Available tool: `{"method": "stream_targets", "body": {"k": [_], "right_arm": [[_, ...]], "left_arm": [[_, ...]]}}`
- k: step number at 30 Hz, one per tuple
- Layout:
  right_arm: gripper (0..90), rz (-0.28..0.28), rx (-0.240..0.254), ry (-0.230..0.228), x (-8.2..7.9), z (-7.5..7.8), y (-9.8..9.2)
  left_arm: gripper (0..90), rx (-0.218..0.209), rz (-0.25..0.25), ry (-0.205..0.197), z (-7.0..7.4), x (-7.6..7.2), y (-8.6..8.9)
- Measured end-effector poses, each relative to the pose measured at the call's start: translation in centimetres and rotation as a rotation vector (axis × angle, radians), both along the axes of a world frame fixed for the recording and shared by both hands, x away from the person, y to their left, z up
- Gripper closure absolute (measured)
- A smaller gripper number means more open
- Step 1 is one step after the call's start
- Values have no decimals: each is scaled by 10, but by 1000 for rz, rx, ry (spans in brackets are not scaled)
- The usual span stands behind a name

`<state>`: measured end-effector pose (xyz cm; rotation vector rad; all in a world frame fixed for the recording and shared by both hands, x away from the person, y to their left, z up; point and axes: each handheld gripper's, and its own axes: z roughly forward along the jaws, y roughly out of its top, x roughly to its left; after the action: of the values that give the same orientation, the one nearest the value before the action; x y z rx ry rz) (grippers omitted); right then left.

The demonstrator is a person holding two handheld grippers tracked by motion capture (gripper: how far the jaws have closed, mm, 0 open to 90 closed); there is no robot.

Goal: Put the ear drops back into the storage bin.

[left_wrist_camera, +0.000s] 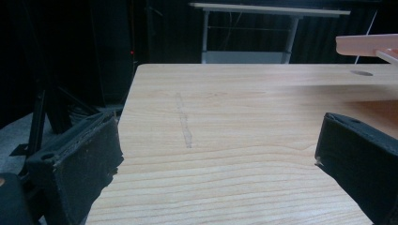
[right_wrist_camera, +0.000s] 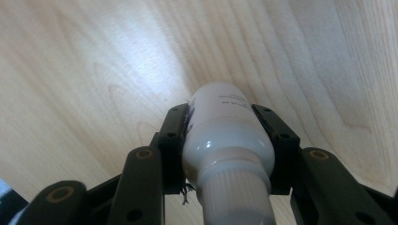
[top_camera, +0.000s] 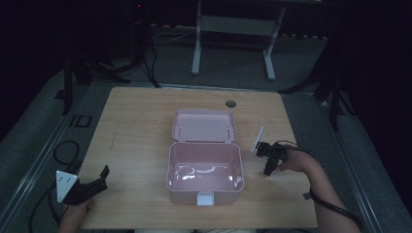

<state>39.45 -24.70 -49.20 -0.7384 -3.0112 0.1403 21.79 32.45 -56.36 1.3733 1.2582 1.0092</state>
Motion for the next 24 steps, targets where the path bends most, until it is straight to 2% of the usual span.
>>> {"method": "stream_targets", "body": {"k": [7,8,9,12,17,18,19,21,24], "right_arm": [[594,144,37,7,-16,2,-3],[594,144,37,7,-16,2,-3],[594,241,50,6,-26,1,-3],[594,306,32,-4,-33,2,-1],[594,351,7,-5,-40,4,1],[595,379,0,-10,-44,5,3],[595,379,0,-10,-44,5,3],[595,427,0,-22,-50,7,6],[595,460,9,-22,-56,9,8]], "left_arm": [[9,1,1,1,0,0,0],[9,1,1,1,0,0,0],[9,0,2,1,0,0,0],[9,0,3,1,0,0,0],[10,2,4,1,0,0,0],[9,1,3,1,0,0,0],[9,1,3,1,0,0,0],[10,1,3,1,0,0,0],[10,1,3,1,0,0,0]]}}
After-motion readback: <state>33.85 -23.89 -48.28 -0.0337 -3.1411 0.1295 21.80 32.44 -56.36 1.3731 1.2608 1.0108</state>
